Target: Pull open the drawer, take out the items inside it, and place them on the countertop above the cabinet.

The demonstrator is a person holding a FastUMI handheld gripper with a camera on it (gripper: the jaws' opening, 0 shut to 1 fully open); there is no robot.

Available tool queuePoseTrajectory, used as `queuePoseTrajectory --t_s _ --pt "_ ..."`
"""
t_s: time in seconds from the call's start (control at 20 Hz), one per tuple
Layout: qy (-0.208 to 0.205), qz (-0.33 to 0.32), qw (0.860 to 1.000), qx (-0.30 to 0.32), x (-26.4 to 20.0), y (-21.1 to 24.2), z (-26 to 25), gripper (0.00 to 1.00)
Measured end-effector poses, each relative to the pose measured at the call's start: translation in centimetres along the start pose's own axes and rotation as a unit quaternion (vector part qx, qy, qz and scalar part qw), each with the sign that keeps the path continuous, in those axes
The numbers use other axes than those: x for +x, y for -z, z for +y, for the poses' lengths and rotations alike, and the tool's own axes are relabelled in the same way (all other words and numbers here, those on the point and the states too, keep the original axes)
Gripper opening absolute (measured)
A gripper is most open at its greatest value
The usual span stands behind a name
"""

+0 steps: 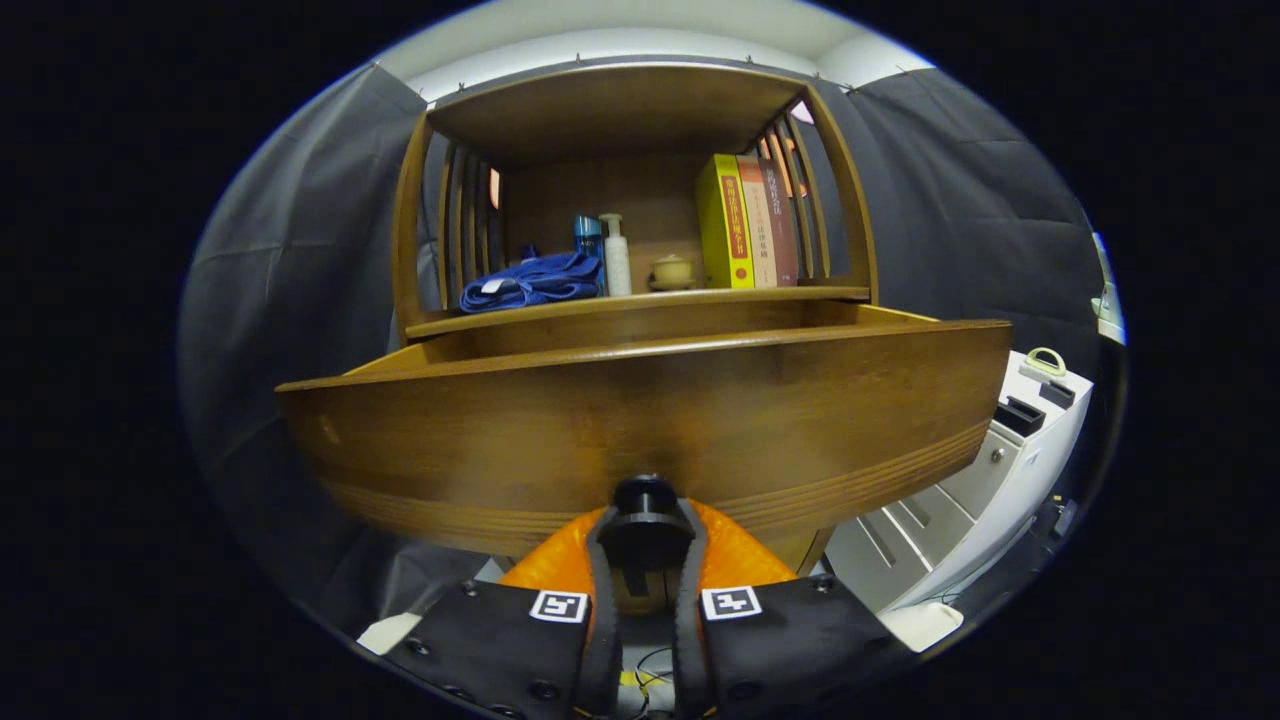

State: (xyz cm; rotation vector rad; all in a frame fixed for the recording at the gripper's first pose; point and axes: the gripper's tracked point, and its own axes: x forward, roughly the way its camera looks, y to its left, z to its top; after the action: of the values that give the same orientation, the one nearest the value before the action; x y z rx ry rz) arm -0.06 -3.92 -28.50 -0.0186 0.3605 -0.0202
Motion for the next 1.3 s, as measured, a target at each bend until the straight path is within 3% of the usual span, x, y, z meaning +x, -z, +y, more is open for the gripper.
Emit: queuePoseTrajectory --t_s 0.15,0.25,0.45,0.6,0.8,1.0,1.15,1.3 --pt "-0.004 -0.010 1.000 -0.015 -0.1 -0.1 0.0 0.40" --pt "-0.005 -0.010 1.000 -0.011 0.0 0.0 0.0 0.52" --pt "-0.045 -0.028 0.999 -0.013 -1.3 -1.1 1.8 0.68" --pt "-0.040 -0.067 0.997 -0.017 -3.3 -5.6 1.2 0.81" --pt "-0.034 -0.118 0.992 -0.018 -4.7 -16.1 -0.1 0.97" --pt "-0.044 -0.040 0.998 -0.022 -1.7 -21.9 -0.2 0.97" --pt "-0.049 0.056 0.997 -0.032 2.8 -21.8 0.5 0.98" --pt "-0.046 0.151 0.987 -0.043 6.4 -19.0 1.2 0.98"
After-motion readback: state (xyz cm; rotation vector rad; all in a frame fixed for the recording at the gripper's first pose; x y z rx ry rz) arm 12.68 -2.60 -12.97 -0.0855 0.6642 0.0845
